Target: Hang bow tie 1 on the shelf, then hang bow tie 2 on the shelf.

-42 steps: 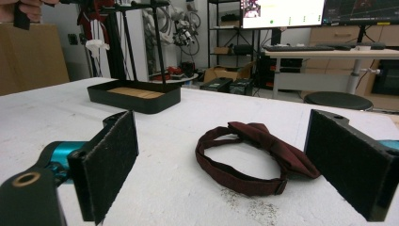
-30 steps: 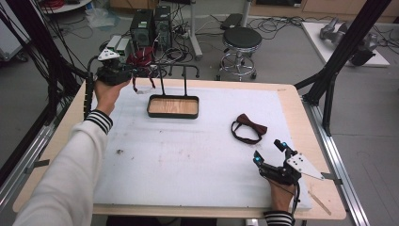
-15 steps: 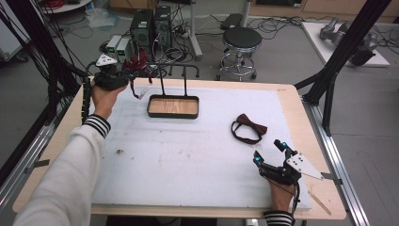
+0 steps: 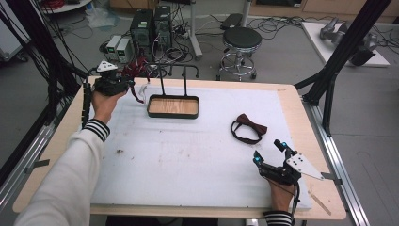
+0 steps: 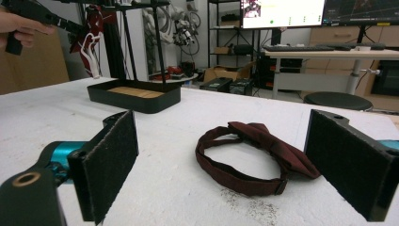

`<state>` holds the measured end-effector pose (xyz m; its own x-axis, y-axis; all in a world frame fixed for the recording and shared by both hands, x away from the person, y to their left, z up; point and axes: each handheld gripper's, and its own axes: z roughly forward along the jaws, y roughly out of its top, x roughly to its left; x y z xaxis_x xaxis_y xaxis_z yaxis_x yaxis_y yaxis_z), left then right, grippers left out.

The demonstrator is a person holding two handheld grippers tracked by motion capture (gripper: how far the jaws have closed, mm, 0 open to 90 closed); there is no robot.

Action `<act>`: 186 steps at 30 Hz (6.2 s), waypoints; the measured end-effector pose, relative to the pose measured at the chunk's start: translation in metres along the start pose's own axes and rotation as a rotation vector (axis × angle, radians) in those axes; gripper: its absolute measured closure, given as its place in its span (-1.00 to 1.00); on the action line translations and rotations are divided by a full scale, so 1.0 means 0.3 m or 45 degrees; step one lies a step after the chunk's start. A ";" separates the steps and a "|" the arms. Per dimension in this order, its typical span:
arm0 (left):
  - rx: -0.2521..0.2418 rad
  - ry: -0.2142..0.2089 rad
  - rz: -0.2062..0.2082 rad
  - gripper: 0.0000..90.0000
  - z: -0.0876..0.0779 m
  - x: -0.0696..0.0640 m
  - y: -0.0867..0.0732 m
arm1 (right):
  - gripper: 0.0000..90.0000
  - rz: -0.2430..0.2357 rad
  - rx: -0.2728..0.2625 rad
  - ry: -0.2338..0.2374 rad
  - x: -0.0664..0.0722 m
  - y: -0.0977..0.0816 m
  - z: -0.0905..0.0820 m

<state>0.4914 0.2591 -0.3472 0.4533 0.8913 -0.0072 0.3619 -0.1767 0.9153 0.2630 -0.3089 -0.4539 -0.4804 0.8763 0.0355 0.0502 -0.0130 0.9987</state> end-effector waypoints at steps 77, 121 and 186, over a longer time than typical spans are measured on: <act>-0.489 -0.276 0.100 -0.61 -0.455 -0.137 -0.450 | -0.78 0.015 0.004 -0.033 0.003 0.000 0.000; -0.507 -0.231 0.183 -0.62 -0.457 -0.207 -0.567 | -0.78 -0.169 0.714 0.247 -0.225 0.305 0.265; -0.518 -0.241 0.127 -0.62 -0.451 -0.208 -0.587 | 0.77 -0.313 1.416 0.203 -0.305 0.172 0.554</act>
<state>0.2891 0.2911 -0.4534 0.6243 0.7795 0.0506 -0.0236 -0.0458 0.9987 0.4550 -0.3099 -0.4119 -0.6855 0.7245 -0.0719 0.6469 0.6513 0.3965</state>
